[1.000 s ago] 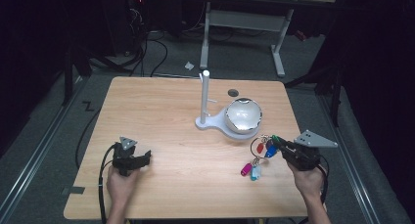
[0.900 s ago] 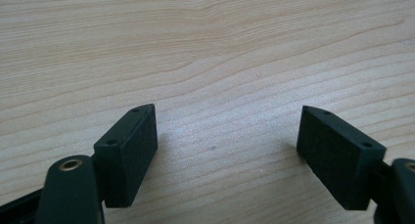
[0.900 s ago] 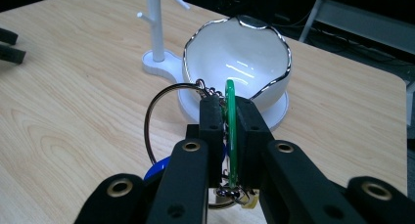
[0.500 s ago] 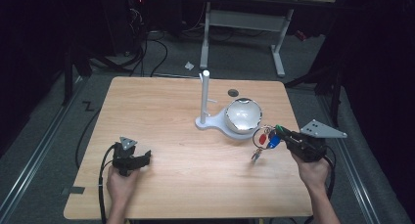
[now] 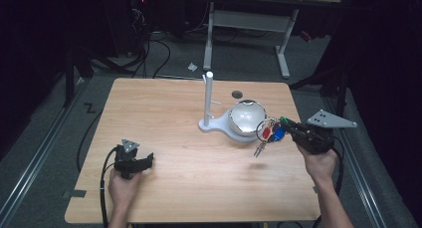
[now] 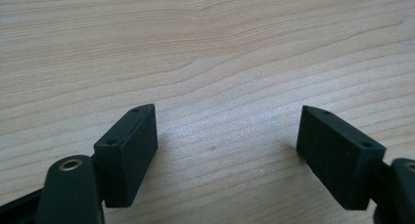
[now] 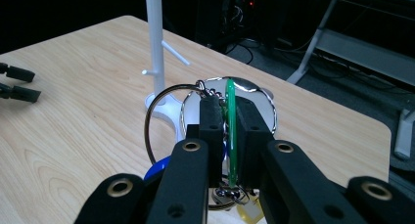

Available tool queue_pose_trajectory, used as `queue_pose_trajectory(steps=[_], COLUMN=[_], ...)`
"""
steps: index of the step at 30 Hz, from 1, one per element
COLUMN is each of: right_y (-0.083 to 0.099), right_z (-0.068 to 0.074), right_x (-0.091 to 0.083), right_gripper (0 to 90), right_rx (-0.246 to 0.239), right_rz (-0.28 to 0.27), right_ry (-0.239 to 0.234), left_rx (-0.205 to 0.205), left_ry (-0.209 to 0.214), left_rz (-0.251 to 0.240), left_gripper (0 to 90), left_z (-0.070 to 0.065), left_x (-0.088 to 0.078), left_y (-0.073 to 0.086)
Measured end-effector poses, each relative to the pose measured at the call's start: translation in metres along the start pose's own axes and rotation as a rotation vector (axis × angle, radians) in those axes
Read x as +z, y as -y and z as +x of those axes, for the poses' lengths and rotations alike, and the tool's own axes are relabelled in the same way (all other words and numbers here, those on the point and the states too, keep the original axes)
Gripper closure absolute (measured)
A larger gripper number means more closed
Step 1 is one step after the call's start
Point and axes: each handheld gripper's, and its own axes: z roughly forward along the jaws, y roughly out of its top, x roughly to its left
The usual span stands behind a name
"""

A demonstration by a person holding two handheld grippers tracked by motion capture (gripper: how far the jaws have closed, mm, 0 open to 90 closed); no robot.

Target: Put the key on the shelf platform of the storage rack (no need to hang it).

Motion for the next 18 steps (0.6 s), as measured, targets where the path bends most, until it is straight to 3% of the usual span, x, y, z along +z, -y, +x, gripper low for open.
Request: queue_pose_trajectory(steps=[18], right_y=[-0.042], right_z=[-0.014], right_x=[0.01], right_gripper=[84.6], right_rx=[0.012], right_rz=[-0.015], right_ry=[-0.002], left_rx=[-0.002], left_ry=[0.0], left_rz=[0.0], left_gripper=[23.5], left_z=[0.0], left_x=[0.0], left_y=[0.0])
